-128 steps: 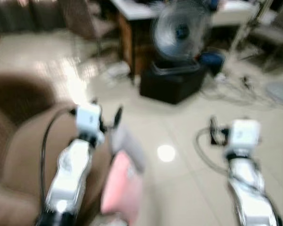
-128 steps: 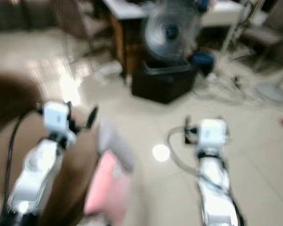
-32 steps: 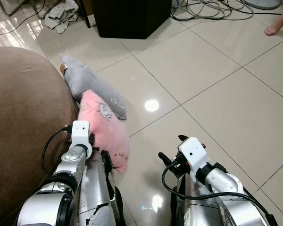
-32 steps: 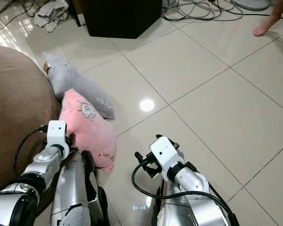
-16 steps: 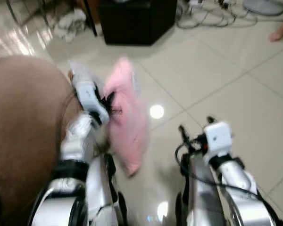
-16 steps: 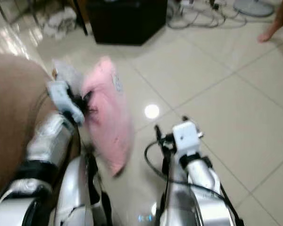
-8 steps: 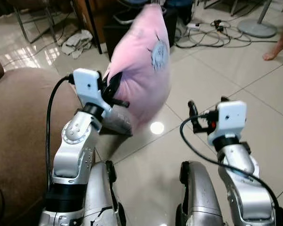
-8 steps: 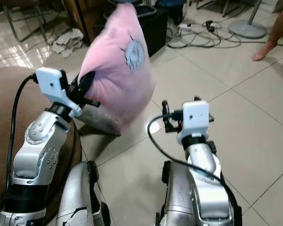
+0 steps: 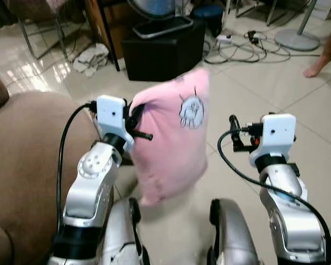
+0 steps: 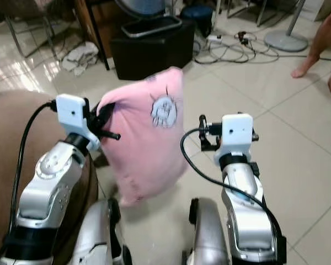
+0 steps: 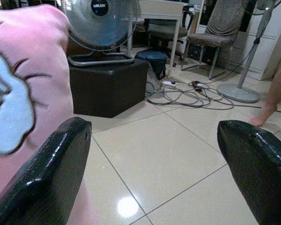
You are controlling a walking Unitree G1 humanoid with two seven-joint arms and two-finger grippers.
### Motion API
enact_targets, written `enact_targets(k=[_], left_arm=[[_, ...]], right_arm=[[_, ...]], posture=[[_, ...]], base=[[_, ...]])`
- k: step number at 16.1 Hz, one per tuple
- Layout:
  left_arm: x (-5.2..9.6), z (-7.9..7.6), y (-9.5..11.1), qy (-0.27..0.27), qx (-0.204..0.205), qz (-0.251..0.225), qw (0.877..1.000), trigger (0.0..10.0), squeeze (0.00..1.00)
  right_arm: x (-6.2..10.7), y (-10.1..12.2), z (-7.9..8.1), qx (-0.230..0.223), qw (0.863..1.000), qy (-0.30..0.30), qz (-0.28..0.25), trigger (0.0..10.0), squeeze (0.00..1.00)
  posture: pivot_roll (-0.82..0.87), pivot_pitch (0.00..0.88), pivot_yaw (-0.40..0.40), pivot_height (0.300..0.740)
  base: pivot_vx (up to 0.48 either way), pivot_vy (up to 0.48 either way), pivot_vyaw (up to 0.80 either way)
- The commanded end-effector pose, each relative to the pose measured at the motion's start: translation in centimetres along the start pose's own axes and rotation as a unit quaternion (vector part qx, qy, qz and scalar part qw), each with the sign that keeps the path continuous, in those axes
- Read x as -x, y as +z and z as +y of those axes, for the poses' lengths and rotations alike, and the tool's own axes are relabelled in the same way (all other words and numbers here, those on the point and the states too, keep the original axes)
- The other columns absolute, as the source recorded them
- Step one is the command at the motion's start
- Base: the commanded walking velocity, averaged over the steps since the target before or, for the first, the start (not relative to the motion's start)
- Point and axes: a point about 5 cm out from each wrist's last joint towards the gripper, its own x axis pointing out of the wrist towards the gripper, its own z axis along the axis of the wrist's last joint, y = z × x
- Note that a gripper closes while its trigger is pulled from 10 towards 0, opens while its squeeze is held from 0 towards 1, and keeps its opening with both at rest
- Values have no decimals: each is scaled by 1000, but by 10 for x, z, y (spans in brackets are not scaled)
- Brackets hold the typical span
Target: Move the pillow to the sofa from floor
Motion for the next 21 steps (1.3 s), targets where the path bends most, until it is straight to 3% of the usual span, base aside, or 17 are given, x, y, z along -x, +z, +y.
enact_targets(k=[1,10,17,21], left_arm=[[-5,1,10,6,-19,-23,1000,10000,0],[-7,2,9,12,-12,-20,1000,10000,0],[-5,10,15,28,-38,-48,998,10000,0],[-1,11,3,12,-59,-15,998,10000,0]], right_arm=[[-3,-4,0,1,1000,1,11,10000,0],[-3,-8,-1,-5,1000,-6,26,10000,0],[-5,0,3,-16,1000,15,12,10000,0],[2,-13,1,-8,999,6,37,10000,0]], posture=[[-81,0,73,610],[-95,8,77,675],[-66,19,57,740],[-66,11,66,740]], base=[[0,0,0],[0,0,0],[0,0,0],[0,0,0]])
